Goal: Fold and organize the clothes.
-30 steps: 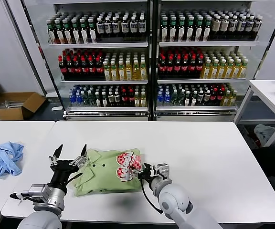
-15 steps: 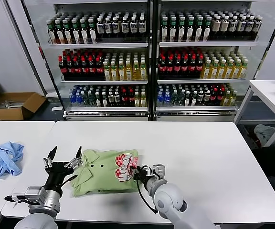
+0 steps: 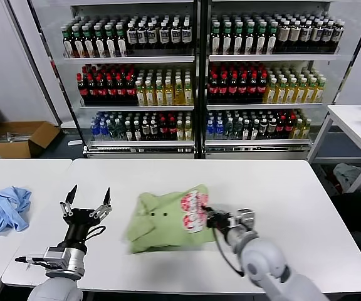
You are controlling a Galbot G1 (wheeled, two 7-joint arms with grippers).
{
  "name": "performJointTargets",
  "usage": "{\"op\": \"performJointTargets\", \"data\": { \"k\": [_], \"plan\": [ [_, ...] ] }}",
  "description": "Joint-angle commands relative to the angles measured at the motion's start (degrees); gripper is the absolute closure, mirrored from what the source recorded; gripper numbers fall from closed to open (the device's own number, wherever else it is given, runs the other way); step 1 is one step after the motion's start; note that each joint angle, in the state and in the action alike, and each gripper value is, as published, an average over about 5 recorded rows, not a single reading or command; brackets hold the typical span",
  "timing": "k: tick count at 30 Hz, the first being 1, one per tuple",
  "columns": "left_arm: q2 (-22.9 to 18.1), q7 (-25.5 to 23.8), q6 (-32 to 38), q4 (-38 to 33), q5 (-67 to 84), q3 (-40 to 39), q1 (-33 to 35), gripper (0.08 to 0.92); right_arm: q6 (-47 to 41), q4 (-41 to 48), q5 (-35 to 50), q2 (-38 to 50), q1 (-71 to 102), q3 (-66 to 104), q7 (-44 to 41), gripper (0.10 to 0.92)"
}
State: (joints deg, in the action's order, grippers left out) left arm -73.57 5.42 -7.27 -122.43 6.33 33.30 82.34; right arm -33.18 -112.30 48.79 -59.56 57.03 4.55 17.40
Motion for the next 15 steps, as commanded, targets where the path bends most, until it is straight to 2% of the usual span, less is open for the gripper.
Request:
{"op": "performJointTargets", "data": {
  "k": [1, 4, 8, 15],
  "plan": [
    [-2.5, -2.4, 10.7, 5.9, -8.9, -3.1, -1.9, 0.177, 0.3, 4.1, -5.5, 8.8, 4.4, 10.5, -9.2, 0.917],
    [-3.1, -3.2, 12.9, 8.1, -12.0, -3.9, -2.5, 0.177, 2.4, 5.2, -10.9, 6.8, 5.3, 9.1, -9.5, 0.917],
    [-2.9, -6.1, 14.4, 8.2, -13.7, -3.3, -2.6, 0.177, 5.7, 2.6, -12.7, 7.1, 7.1, 10.6, -8.0, 0.886],
    [-3.5, -6.5, 15.0, 7.5, -12.7, -3.3, -3.5, 0.177, 9.1, -3.7, -16.4, 7.4, 12.0, 15.5, -8.3, 0.696]
  ]
}}
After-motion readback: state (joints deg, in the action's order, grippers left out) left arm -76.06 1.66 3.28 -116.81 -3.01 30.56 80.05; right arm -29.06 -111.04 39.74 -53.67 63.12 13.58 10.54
